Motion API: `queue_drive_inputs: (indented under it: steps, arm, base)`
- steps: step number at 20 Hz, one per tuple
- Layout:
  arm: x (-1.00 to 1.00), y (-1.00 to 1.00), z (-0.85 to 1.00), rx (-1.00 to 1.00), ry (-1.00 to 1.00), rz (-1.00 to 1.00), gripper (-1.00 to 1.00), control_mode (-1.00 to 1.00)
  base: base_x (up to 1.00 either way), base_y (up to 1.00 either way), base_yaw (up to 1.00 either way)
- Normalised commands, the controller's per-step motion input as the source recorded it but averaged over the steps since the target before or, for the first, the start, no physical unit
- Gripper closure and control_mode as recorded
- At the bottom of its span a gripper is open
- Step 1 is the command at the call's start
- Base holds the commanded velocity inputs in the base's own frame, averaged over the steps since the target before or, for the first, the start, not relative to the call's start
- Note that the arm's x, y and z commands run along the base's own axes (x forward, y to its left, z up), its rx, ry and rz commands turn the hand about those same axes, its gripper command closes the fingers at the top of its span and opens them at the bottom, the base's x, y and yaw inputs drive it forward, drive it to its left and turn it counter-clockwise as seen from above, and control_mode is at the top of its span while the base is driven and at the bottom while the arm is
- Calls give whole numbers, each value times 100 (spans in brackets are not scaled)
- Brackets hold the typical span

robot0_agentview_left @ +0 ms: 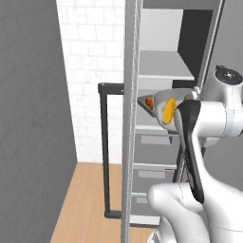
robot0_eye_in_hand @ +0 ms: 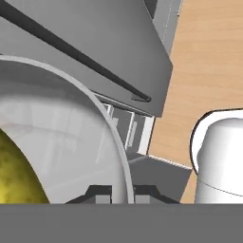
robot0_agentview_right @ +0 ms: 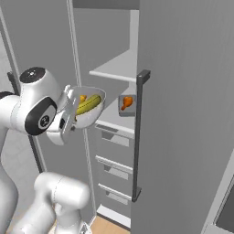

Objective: Take the meat container that has the chicken drumstick and place it on the second highest rack of the freezer. Then take the vegetable container that has the cucumber and corn and place it on the highest rack of the freezer.

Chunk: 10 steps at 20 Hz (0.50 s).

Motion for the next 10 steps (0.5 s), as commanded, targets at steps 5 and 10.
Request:
queue_drive_inputs:
  steps: [5,10]
  arm:
    - [50,-15,41,11,-10,-17,100,-100]
    - [42,-5,37,7,-17,-9,100,-100]
  base:
    - [0,0,0]
    - [0,0,0]
